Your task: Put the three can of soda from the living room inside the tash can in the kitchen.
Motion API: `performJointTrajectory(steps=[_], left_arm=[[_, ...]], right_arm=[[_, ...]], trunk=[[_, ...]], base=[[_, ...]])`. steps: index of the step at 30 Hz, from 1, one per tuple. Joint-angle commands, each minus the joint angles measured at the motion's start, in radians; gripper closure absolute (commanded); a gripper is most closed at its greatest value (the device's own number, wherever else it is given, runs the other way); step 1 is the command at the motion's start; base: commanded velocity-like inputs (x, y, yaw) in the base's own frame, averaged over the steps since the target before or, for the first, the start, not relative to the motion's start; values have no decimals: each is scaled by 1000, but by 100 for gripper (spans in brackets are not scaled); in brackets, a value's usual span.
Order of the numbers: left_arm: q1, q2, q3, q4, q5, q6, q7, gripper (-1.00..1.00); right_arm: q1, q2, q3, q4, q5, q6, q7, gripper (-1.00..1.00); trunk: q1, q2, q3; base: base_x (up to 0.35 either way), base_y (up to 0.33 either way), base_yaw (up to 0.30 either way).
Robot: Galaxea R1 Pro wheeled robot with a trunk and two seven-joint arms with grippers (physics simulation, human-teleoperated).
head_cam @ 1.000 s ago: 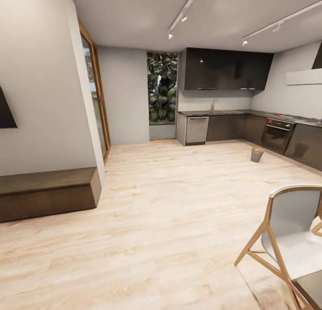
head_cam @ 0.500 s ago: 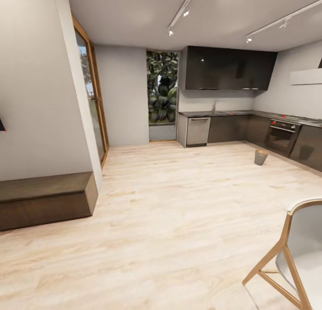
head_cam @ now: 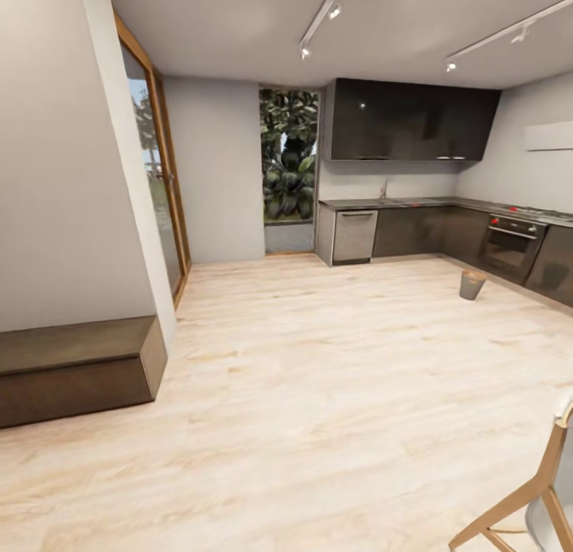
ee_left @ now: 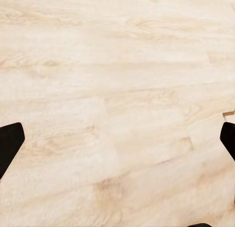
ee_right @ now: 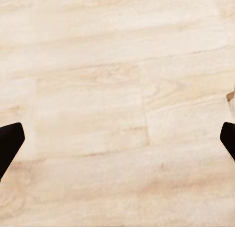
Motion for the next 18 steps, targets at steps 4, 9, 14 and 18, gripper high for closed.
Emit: performJointTrajectory(steps=[4,9,14,18], left_arm=[[0,2,0,0,0,0,-1,-100],[0,3,0,0,0,0,0,-100],[0,3,-1,0,0,1,1,-100],[0,3,-3,1,0,1,1,-100]], right_arm=[[0,1,0,1,0,0,0,-100],[0,2,0,1,0,0,0,-100],[0,2,0,2,0,0,0,-100],[0,2,0,2,0,0,0,-100]], trunk=[[0,0,0],[0,0,0],[0,0,0],[0,0,0]], base=[[346,0,0],[346,0,0],[346,0,0],[346,0,0]])
